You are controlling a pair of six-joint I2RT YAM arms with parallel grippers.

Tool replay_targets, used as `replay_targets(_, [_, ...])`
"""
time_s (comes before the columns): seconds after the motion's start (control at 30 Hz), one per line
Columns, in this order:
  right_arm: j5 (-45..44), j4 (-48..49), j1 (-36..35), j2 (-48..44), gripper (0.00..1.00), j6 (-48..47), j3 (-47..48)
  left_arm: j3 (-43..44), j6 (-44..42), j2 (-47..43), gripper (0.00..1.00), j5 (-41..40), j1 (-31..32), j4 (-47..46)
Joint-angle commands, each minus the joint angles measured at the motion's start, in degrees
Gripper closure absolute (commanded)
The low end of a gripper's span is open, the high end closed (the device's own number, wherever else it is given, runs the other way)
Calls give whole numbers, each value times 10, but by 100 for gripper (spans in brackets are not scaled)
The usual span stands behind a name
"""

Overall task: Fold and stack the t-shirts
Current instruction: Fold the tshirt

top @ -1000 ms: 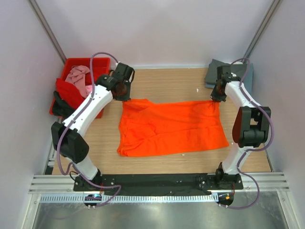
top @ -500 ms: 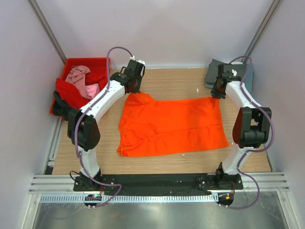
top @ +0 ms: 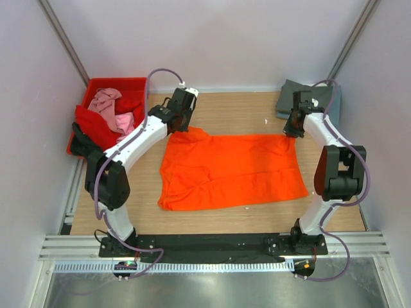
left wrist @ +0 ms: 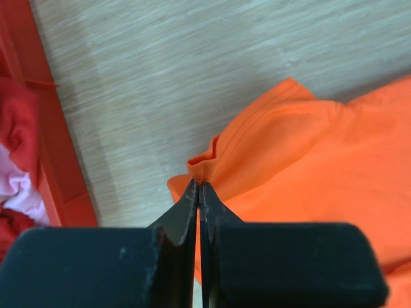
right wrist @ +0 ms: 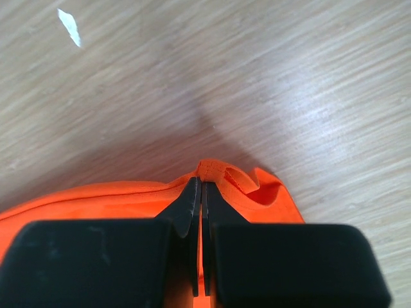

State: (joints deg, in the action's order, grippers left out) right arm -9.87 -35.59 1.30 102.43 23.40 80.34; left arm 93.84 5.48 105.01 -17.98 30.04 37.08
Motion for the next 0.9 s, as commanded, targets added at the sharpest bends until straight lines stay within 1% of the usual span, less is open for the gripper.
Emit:
replay_targets(0.0, [-23, 11, 8, -44, 99, -12, -21, -37, 4, -64, 100, -28, 16, 4])
replay_targets(0.13, [-38, 13, 17, -73, 99, -5, -53, -104, 6, -100, 100, -80, 57, 2])
replay_targets(0.27, [-47, 15, 23, -96, 99, 1, -71, -132, 1, -106, 100, -168, 96, 10])
replay_targets(0.3, [-49, 15, 23, -99, 99, 1, -76, -137, 3, -107, 100, -175, 101, 13])
replay_targets(0.6, [-56, 18, 30, -101, 99, 3, -114, -187, 20, -126, 100, -224, 138, 48])
replay_targets(0.7, [-60, 23, 31, -106, 99, 10, -128, -199, 23, -132, 100, -225, 143, 55])
replay_targets(0.87, [-62, 30, 31, -118, 98, 14, -156, -205, 52, -135, 100, -207, 146, 77])
